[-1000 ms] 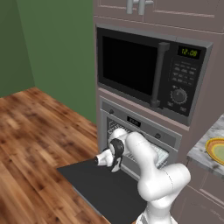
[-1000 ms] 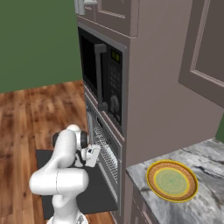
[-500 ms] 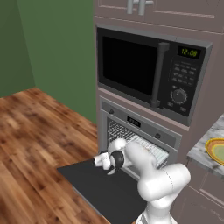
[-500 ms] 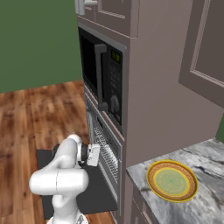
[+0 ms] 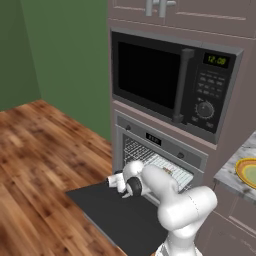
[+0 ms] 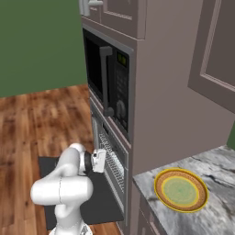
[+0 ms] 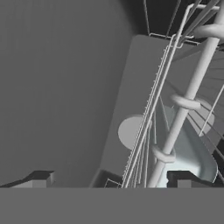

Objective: Take the baked cake out of the oven and place it on the plate for cooling. Then close the oven door.

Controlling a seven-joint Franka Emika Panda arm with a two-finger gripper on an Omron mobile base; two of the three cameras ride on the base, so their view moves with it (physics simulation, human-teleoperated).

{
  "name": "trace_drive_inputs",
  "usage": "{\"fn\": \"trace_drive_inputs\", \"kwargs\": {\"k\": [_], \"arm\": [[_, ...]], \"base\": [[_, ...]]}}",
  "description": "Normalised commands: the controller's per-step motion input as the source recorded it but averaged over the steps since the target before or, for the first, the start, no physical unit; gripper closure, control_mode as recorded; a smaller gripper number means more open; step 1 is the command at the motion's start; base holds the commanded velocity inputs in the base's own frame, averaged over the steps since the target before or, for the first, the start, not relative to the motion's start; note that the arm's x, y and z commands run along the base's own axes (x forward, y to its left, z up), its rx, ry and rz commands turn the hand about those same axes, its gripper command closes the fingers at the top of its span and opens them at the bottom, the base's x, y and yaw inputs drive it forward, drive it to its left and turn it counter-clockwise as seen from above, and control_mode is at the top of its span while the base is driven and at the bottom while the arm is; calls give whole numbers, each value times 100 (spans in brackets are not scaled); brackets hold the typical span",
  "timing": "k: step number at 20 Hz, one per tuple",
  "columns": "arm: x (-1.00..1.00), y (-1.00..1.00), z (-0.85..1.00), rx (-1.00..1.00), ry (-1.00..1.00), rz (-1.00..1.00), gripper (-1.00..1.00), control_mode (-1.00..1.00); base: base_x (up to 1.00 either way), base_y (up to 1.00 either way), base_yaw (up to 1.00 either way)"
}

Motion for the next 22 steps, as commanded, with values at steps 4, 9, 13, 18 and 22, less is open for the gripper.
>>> {"fn": "trace_drive_inputs", "kwargs": {"k": [4, 9, 13, 18, 22], "arm": [[0, -33, -17, 2, 11, 4, 100, -100], [0, -8, -30, 4, 17, 4, 100, -100], [-2, 0, -44, 10, 20, 5, 100, -100], [-13, 3, -41, 12, 21, 6, 100, -100], [-35, 18, -40, 11, 19, 7, 100, -100]], "base": [[0, 0, 0], [0, 0, 0], [0, 0, 0], [0, 0, 0], [0, 0, 0]]}}
